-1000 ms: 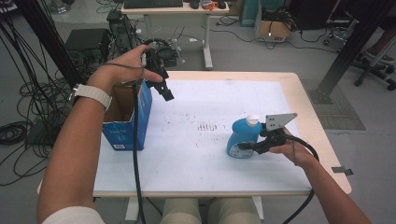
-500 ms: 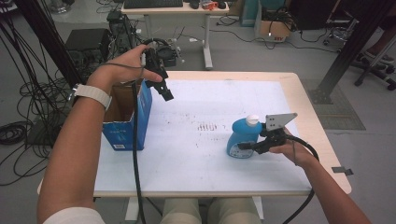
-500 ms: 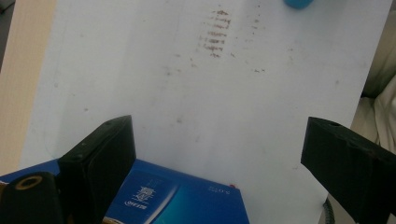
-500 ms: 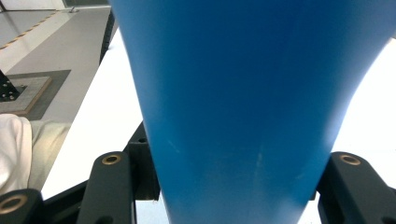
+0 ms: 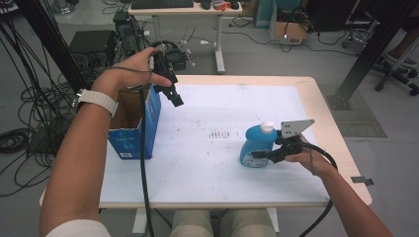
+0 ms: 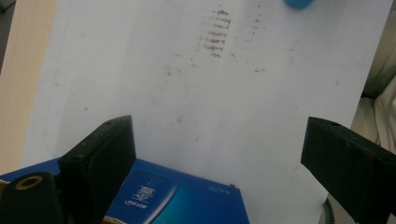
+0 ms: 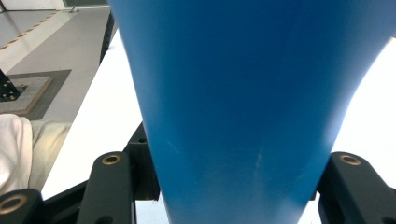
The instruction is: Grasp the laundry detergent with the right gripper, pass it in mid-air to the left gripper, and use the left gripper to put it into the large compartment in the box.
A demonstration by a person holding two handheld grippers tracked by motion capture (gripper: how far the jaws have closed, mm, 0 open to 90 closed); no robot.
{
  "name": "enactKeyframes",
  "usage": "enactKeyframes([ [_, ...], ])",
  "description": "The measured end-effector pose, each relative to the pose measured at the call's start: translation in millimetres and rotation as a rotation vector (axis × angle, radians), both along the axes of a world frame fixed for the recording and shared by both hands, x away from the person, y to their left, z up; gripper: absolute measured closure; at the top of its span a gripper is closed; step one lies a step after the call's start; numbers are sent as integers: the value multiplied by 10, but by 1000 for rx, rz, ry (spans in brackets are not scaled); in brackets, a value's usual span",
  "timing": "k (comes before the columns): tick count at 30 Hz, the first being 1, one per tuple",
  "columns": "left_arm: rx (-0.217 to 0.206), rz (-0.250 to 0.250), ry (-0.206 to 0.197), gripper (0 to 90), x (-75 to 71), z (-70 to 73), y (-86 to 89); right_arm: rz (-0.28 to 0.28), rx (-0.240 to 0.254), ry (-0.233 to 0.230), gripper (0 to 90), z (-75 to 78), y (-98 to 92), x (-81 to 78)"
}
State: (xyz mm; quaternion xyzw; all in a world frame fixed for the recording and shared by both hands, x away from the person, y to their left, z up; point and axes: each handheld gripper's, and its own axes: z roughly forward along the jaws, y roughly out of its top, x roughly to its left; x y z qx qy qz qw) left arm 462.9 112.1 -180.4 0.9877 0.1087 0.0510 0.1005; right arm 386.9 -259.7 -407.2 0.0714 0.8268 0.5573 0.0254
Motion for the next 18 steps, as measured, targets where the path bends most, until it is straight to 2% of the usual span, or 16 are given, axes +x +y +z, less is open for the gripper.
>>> enactKeyframes([
  [2, -1, 5, -1, 104, -8, 3, 9, -7, -9, -4, 428, 6, -5, -1],
  [3, 0, 3, -1, 104, -8, 5, 15, -13, 4, -2, 428, 0, 0, -4],
  [8, -3, 5, -7, 104, -16, 11, 33, -8, 4, -1, 428, 1, 2, -1],
  [9, -2, 10, -1, 105, -19, 11, 34, 2, -12, -1, 428, 9, 0, 4],
  [18, -3, 8, -11, 105, -28, 19, 46, -2, -17, 0, 428, 14, -3, 4],
])
